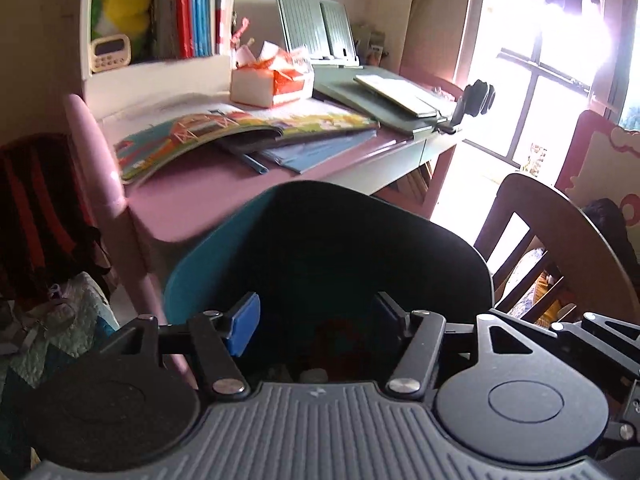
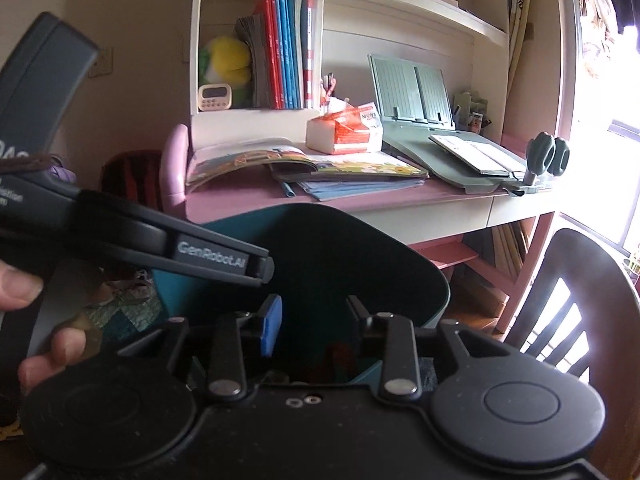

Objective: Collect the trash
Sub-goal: 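Open the left tool to drop the carton while the right tool releases the orange net into the bin, then move both open tools back to the trash under the stool, then grasp the white-and-purple snack wrapper with the left tool while the right tool grasps the white tissue, then lift and carry the snack wrapper and white tissue over the teal bin with both tools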

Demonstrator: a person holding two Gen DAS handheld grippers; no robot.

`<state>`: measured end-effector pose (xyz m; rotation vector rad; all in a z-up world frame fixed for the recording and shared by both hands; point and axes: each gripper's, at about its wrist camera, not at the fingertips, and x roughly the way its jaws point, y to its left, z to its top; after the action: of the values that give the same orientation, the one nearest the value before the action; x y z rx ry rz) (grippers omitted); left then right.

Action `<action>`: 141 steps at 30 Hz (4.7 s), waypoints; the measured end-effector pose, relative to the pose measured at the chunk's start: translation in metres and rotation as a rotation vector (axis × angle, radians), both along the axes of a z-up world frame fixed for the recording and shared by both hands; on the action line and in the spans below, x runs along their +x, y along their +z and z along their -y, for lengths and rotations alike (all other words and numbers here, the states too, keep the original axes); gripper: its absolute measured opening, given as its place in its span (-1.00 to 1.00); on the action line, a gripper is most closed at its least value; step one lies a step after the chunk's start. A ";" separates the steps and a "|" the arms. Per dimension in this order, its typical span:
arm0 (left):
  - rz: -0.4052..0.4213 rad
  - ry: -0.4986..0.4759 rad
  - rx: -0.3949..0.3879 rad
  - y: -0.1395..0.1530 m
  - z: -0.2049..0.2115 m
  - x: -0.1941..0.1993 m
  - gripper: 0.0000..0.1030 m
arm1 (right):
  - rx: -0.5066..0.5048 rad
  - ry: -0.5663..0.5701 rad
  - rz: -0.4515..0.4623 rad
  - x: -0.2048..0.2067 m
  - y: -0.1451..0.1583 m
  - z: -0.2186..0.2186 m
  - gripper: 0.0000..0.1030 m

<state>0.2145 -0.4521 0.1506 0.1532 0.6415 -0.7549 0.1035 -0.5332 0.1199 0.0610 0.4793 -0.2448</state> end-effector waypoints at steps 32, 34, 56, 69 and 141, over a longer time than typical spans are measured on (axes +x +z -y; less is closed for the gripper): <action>-0.008 0.340 -0.016 -0.028 -0.308 -0.047 0.39 | 0.064 0.421 -0.054 0.010 -0.014 -0.224 -0.04; -0.019 0.375 -0.006 -0.045 -0.327 -0.043 0.42 | 0.061 0.452 -0.093 0.018 -0.031 -0.241 -0.04; -0.343 0.595 0.110 -0.285 -0.467 0.058 0.81 | 0.278 0.455 -0.545 0.145 -0.283 -0.321 0.13; -0.490 0.495 0.317 -0.443 -0.515 0.117 0.81 | 0.312 0.349 -0.810 0.201 -0.446 -0.359 0.14; -0.622 0.963 0.204 -0.441 -0.448 0.090 -0.72 | 0.246 0.298 -0.853 0.171 -0.433 -0.360 -0.77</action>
<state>0.3047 -0.0036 -0.2907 -0.2155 1.2501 0.2246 0.2749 -0.1732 -0.3129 0.1243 1.3543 0.0997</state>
